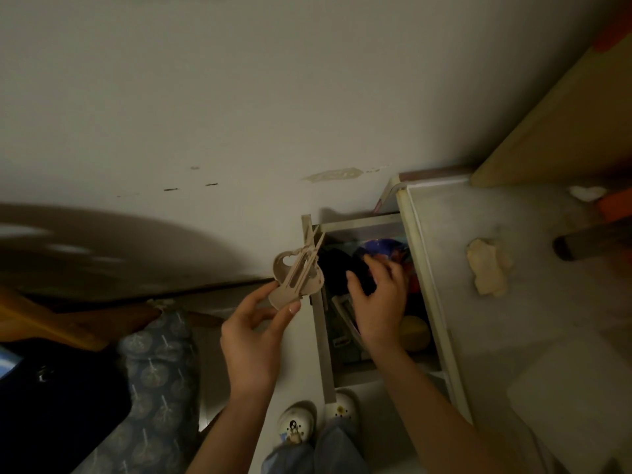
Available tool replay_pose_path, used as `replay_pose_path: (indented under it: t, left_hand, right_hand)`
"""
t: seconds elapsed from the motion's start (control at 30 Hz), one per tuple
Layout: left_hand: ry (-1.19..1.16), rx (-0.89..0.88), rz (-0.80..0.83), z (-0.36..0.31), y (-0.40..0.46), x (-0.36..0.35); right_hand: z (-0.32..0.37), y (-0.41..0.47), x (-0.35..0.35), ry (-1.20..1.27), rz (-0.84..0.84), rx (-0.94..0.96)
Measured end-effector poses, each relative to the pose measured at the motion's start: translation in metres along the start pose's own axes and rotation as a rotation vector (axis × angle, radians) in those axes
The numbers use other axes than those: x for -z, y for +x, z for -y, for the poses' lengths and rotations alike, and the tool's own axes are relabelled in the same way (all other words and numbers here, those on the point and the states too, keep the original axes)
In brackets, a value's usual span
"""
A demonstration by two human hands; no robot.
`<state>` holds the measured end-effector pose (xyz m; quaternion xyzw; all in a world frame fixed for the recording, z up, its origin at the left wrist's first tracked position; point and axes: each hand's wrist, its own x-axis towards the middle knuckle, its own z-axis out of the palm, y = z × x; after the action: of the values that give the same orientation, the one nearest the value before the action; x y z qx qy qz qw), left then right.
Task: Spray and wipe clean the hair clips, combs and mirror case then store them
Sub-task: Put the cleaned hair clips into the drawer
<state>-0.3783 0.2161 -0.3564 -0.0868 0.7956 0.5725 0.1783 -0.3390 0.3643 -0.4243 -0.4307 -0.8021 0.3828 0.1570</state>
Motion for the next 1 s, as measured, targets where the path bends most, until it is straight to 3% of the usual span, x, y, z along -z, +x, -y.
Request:
replay_pose_path:
  t: [0.07,0.27,0.43,0.67,0.83,1.0]
  left_hand:
    - [-0.006,0.002,0.017,-0.004,-0.004,-0.003]
    - [-0.008,-0.013,0.078,-0.012,-0.02,-0.014]
    - [-0.008,-0.018,0.136,-0.015,-0.035,-0.024]
    - [0.057,-0.102,0.19,-0.017,-0.051,-0.033]
    - [0.153,-0.191,0.256,-0.012,-0.052,-0.033]
    - [0.472,-0.358,0.239,0.005,-0.042,-0.021]
  right_hand:
    - [0.007,-0.009,0.013,0.189,0.045,-0.036]
    - [0.028,-0.03,0.044,0.693,0.395,-0.372]
    - [0.04,-0.03,0.056,0.844,0.455,-0.37]
    - [0.042,-0.025,0.068,0.728,0.334,-0.372]
    - [0.033,-0.023,0.075,0.639,0.356,-0.388]
    - [0.016,-0.021,0.075,0.453,0.326,-0.342]
